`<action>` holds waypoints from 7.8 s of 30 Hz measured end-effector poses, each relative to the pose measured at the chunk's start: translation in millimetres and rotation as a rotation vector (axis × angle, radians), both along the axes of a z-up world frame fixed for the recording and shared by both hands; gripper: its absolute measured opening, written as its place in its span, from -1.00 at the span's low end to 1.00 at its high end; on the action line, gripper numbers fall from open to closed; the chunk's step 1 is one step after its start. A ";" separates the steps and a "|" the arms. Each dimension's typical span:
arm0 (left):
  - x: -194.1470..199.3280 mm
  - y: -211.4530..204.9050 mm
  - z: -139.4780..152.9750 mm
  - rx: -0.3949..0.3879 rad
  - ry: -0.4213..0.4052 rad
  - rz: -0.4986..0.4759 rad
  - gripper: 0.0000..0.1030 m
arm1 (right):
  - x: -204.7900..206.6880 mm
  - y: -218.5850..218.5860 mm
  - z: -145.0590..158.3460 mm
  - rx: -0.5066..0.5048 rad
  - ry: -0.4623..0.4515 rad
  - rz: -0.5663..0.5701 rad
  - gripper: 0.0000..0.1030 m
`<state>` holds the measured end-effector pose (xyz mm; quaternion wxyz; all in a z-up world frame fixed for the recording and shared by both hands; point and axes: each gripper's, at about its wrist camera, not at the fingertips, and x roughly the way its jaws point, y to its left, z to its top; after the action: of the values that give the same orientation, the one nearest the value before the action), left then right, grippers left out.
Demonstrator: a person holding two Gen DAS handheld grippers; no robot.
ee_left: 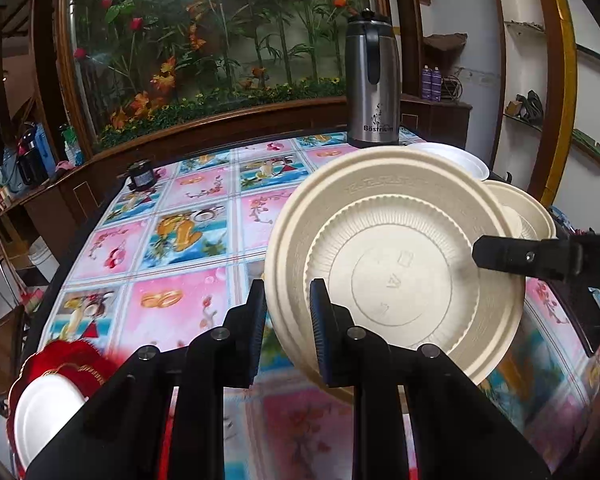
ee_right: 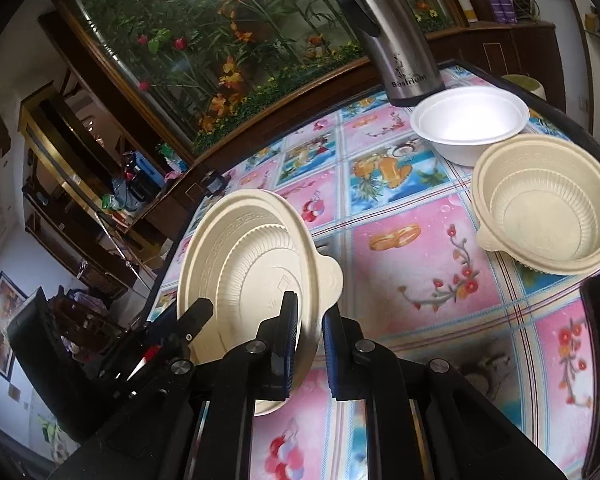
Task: Organize plates and bowls
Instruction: 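Carry the cream plate with the left gripper toward the plate stack, then lower the cream plate onto the white plate atop the stack, then open the left gripper and withdraw it from the plate stack, then reach the left gripper to the white plate and grasp its rim, then lift the white plate with the left gripper toward the plate stack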
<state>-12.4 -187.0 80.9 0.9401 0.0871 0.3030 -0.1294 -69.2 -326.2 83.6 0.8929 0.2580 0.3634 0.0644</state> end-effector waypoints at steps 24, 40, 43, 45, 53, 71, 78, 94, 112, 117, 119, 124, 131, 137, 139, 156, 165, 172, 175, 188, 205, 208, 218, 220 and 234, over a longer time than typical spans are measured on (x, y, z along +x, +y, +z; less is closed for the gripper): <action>-70.3 171.0 22.5 -0.097 -0.048 0.298 -0.64 | 3.7 164.5 20.3 0.079 0.070 0.383 -0.76; -77.3 222.3 -0.6 -0.136 0.006 0.411 -0.63 | 14.9 236.2 -3.3 0.079 0.167 0.500 -0.74; -79.0 227.3 -2.4 -0.142 0.010 0.418 -0.63 | 17.0 242.5 -4.0 0.073 0.171 0.507 -0.74; -79.3 230.0 -3.0 -0.144 0.009 0.425 -0.63 | 16.7 245.4 -3.7 0.069 0.168 0.509 -0.74; -77.1 236.4 -8.6 -0.155 0.026 0.430 -0.63 | 19.2 255.2 -5.9 0.056 0.182 0.516 -0.74; -74.7 240.6 -13.9 -0.154 0.043 0.437 -0.63 | 22.4 259.6 -10.2 0.044 0.192 0.514 -0.74; -72.4 242.2 -16.1 -0.154 0.056 0.441 -0.63 | 23.4 261.0 -11.6 0.032 0.192 0.520 -0.67; -76.2 247.8 -11.2 -0.169 0.046 0.465 -0.63 | 19.3 255.8 -5.2 0.029 0.163 0.519 -0.62; -85.7 197.1 27.0 -0.156 -0.034 0.345 -0.51 | 17.1 176.6 13.1 0.124 0.092 0.387 -0.53; -84.7 150.9 28.2 -0.115 -0.030 0.246 -0.21 | 18.2 142.2 7.1 0.170 0.087 0.328 -0.53; -84.7 128.6 26.4 -0.092 -0.024 0.197 -0.21 | 18.1 126.2 4.2 0.188 0.081 0.300 -0.53; -80.5 64.4 3.0 -0.058 0.058 0.026 -0.18 | 19.2 81.0 -5.6 0.241 0.069 0.223 -0.52; -70.9 6.9 -42.2 0.014 0.171 -0.084 -0.18 | 14.6 17.3 -7.7 0.245 0.028 0.079 -0.46; -63.6 11.4 -48.3 -0.034 0.213 -0.065 -0.18 | 15.9 -15.2 -9.1 0.248 0.009 0.017 -0.44; -58.8 13.9 -53.3 -0.054 0.250 -0.054 -0.18 | 17.1 -21.3 -9.3 0.251 0.005 0.005 -0.44; -58.6 3.3 -59.2 0.054 0.243 -0.029 -0.18 | 41.2 -57.4 3.0 0.156 0.004 -0.100 -0.44; -48.2 -19.7 -60.9 0.021 0.295 -0.117 -0.18 | 71.2 -92.3 18.5 0.074 0.011 -0.201 -0.44; -33.6 -36.6 -55.2 -0.047 0.396 -0.165 -0.18 | 88.9 -114.8 11.5 0.048 0.062 -0.217 -0.44; -24.1 -39.3 -43.4 -0.081 0.411 -0.154 -0.18 | 86.0 -133.9 12.4 0.062 0.060 -0.265 -0.44; 85.4 -108.5 31.6 -0.131 0.347 -0.173 0.28 | 79.8 -216.5 6.0 0.106 0.086 -0.455 -0.22; 192.9 -127.2 -23.1 -0.382 0.575 -0.095 0.28 | 142.4 -221.2 -44.4 0.053 0.273 -0.332 -0.81; 188.3 -117.0 -16.5 -0.409 0.554 -0.111 0.27 | 145.0 -206.4 -42.3 0.046 0.277 -0.281 -0.83; 177.4 -87.8 -22.5 -0.306 0.509 -0.031 -0.88 | 143.5 -139.6 -28.5 0.035 0.264 -0.098 -0.83; 171.5 -72.4 -26.1 -0.321 0.506 0.000 -0.89 | 139.4 -128.0 -23.1 0.025 0.254 -0.077 -0.83; 138.4 -33.8 -38.4 -0.360 0.508 0.038 -0.78 | 112.9 -82.3 -38.5 0.082 0.291 0.003 -0.85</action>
<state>126.0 -220.8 42.6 0.8370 -0.1218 0.5019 -0.1809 43.7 -408.5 45.1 0.8194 0.3003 0.4865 0.0424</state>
